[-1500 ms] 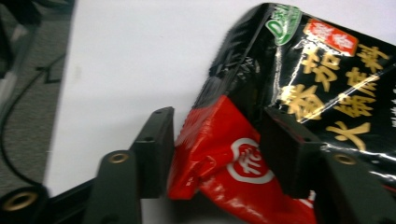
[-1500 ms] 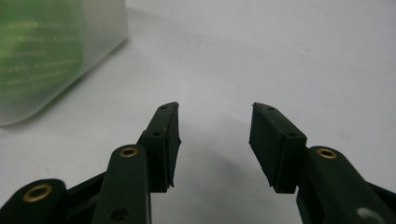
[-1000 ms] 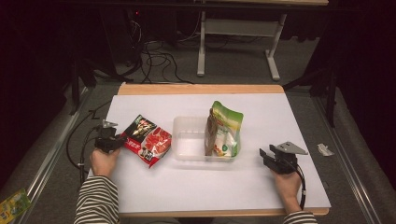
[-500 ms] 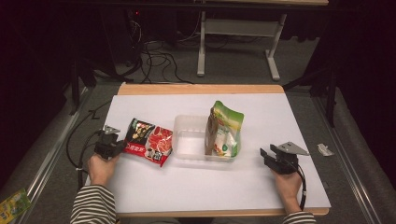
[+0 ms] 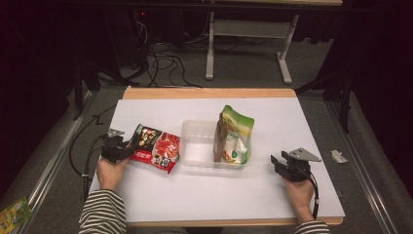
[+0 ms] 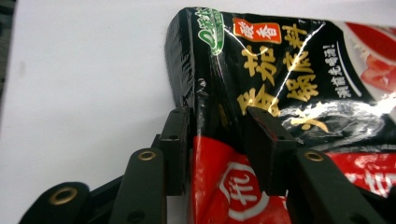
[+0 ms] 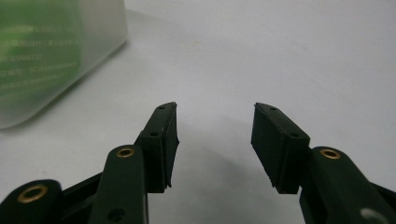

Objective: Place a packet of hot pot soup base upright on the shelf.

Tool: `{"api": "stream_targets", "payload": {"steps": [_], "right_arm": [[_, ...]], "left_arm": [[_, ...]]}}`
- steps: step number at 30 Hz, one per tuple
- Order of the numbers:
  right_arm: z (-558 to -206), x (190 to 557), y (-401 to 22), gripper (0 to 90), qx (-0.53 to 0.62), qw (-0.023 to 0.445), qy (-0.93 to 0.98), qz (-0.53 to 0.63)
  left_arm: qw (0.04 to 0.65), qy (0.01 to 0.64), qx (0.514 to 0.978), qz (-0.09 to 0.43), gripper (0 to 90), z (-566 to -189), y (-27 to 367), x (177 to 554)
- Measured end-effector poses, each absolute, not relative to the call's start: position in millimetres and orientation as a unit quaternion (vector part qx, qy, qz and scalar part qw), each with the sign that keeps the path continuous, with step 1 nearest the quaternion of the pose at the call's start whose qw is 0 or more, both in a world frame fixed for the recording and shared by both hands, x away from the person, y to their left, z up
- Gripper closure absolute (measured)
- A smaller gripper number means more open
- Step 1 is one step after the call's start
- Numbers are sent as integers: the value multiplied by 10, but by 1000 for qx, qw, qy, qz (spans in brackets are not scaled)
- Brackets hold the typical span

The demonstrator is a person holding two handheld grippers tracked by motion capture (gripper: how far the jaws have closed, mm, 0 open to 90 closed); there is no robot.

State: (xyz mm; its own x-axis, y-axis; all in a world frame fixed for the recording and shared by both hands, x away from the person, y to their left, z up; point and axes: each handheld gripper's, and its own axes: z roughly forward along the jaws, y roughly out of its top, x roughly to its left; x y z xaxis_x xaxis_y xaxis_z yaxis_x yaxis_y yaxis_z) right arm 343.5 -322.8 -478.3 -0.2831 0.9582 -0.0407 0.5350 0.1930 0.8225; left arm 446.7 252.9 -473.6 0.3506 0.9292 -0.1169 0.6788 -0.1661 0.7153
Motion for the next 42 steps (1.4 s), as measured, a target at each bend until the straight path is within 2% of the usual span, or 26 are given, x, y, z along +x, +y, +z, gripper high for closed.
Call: {"api": "stream_targets", "payload": {"steps": [6, 18, 26, 32, 42], "right_arm": [[-4785, 3437, -3218, 511, 524, 293, 715, 357], [-4780, 3428, -3234, 502, 525, 292, 713, 362], [-4774, 3409, -3251, 497, 524, 293, 707, 374], [-4774, 3402, -3252, 495, 524, 295, 704, 377], [-4773, 3395, -3250, 495, 521, 298, 706, 377]], "left_arm": [[370, 546, 737, 151, 682, -4764, 2556, 4488], [378, 561, 722, 143, 868, -4724, 2587, 4483], [378, 556, 726, 142, 886, -4601, 2605, 4409], [403, 551, 717, 140, 888, -4454, 2655, 4320], [416, 519, 727, 170, 889, -4053, 2570, 4189]]}}
